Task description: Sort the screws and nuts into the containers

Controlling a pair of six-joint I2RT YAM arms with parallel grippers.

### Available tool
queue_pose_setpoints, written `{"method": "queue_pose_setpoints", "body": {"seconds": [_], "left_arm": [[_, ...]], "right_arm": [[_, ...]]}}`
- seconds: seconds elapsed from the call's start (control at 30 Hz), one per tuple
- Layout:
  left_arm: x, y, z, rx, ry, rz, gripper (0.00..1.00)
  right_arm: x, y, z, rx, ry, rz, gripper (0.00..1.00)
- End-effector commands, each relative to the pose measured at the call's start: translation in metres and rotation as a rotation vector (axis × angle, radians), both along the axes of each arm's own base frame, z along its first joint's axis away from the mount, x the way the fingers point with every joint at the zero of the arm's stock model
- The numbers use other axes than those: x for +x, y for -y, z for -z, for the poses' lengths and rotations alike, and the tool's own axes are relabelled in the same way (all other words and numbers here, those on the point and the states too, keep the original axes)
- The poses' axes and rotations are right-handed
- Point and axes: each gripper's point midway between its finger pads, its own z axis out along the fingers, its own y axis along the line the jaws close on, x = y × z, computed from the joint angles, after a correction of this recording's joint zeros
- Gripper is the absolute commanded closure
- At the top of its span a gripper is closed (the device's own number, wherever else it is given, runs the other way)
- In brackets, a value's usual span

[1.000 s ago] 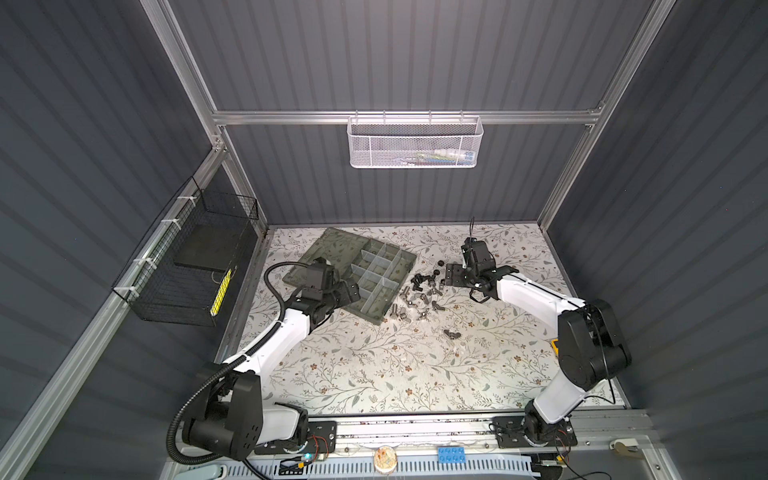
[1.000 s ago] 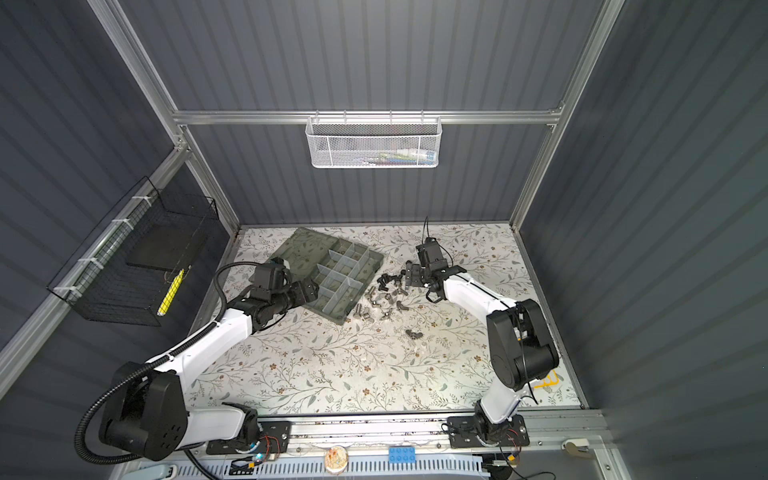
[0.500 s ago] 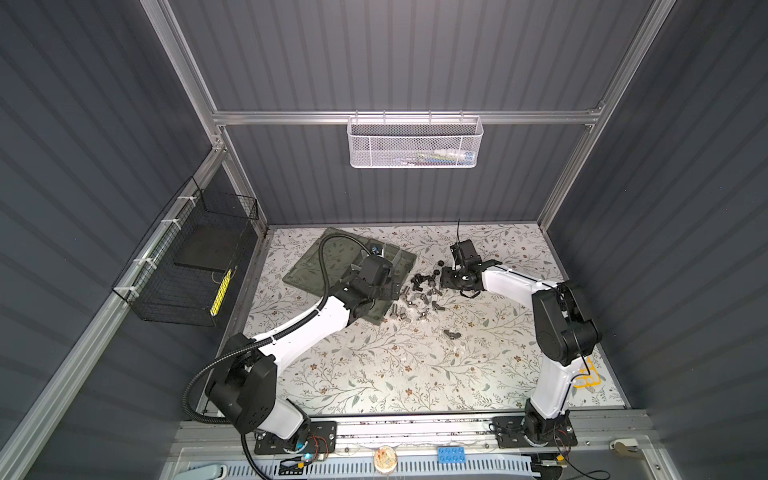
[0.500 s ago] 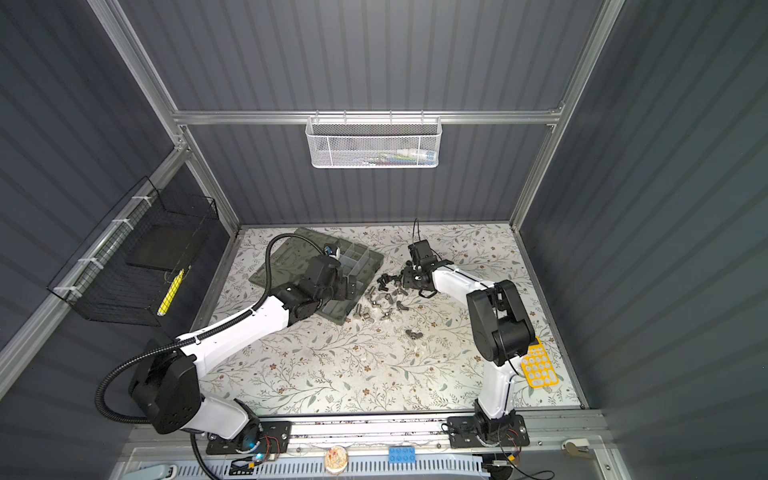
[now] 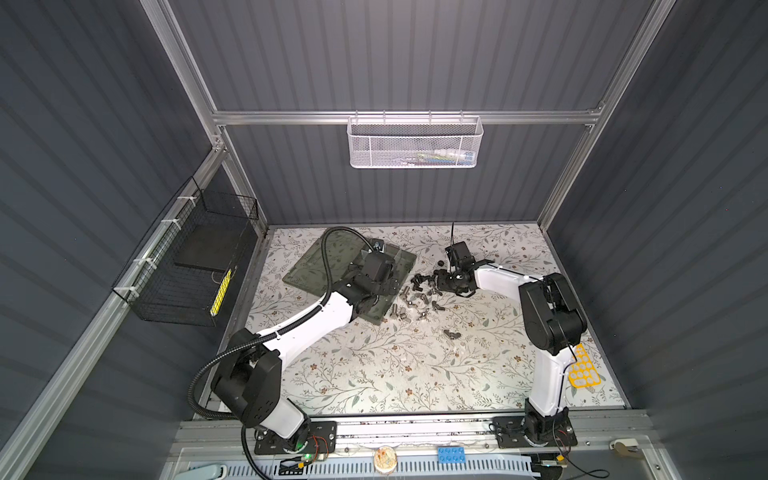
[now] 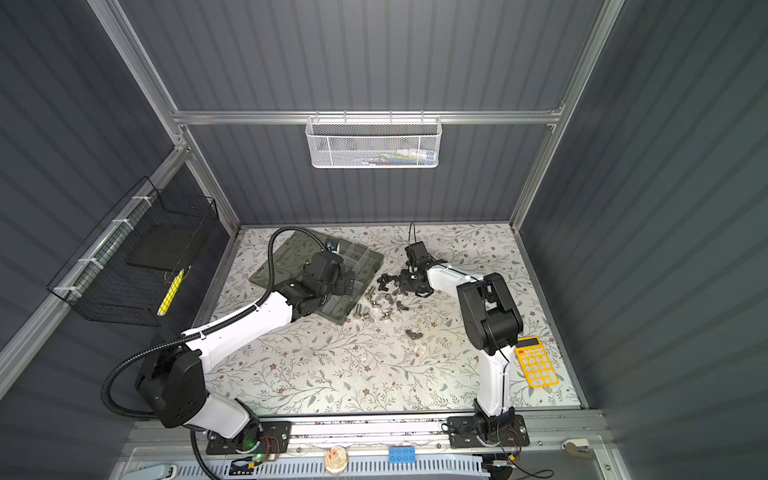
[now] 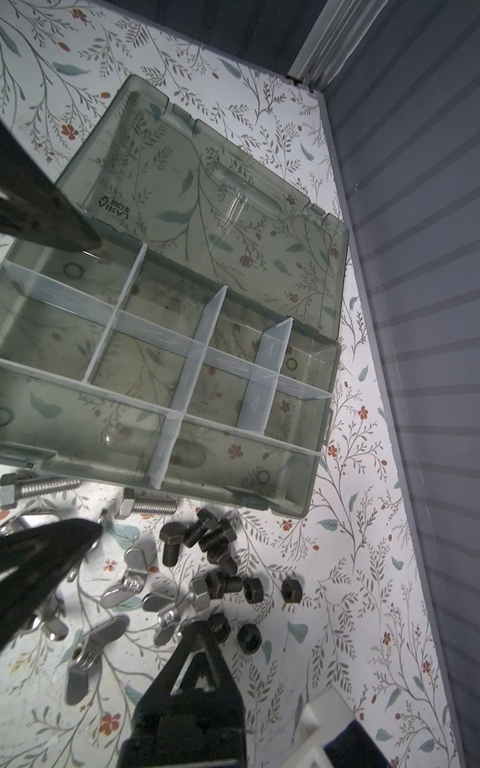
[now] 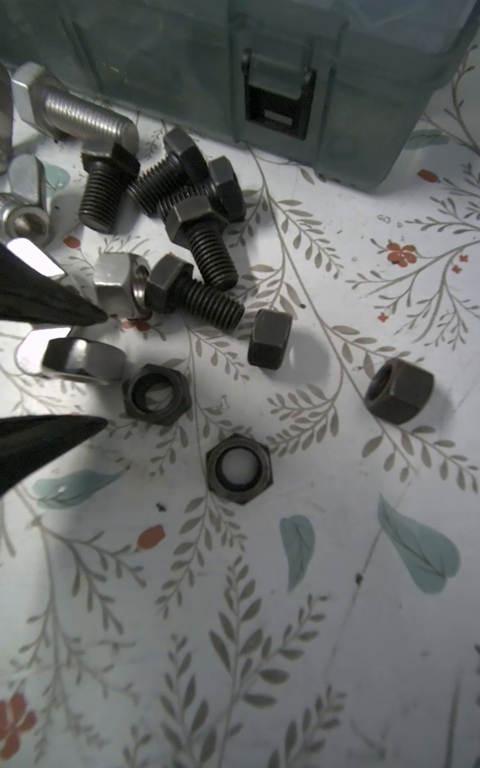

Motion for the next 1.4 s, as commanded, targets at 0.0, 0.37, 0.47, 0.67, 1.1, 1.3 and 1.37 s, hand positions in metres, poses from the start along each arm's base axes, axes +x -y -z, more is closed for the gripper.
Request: {"method": "queue_pose_setpoints", "body": {"seconds": [0.0,0.37,0.47,0.67,1.1,1.3,1.37], "left_arm": [[0.008,-0.004,0.005,0.062,-0.029,-0.052,0.0],[-0.004,0.017,0.011,-0.045,-0.079,0.058,0.0],[-0.006,0.02,0.012,-0.085,-0.112,0.073,0.0],[-0.003,0.017,0.004,-0.283,-0.193,0.091,0.0],[0.011,0.0,-0.01,-0.677,-0.289,0.073,0.0],[0.019,-0.012,-0.011,-0.792,-0.298,0.047,0.0],[0.019,-0.012,-0.014,-0.803,-0.296,0.051,0.0]], "right_arm": [[0.001,0.001,0.003,-0.005,-0.016,0.003,0.68],[-0.004,0.008,0.0,-0.034,-0.007,0.008,0.86],[-0.005,0.006,-0.009,-0.016,0.003,0.001,0.91],[0.001,-0.017,-0.059,0.137,0.074,-0.02,0.93],[0.055,-0.099,-0.158,0.566,0.198,-0.123,0.94],[0.075,-0.141,-0.165,0.647,0.231,-0.172,0.95],[0.081,-0.153,-0.161,0.66,0.224,-0.183,0.95]]}}
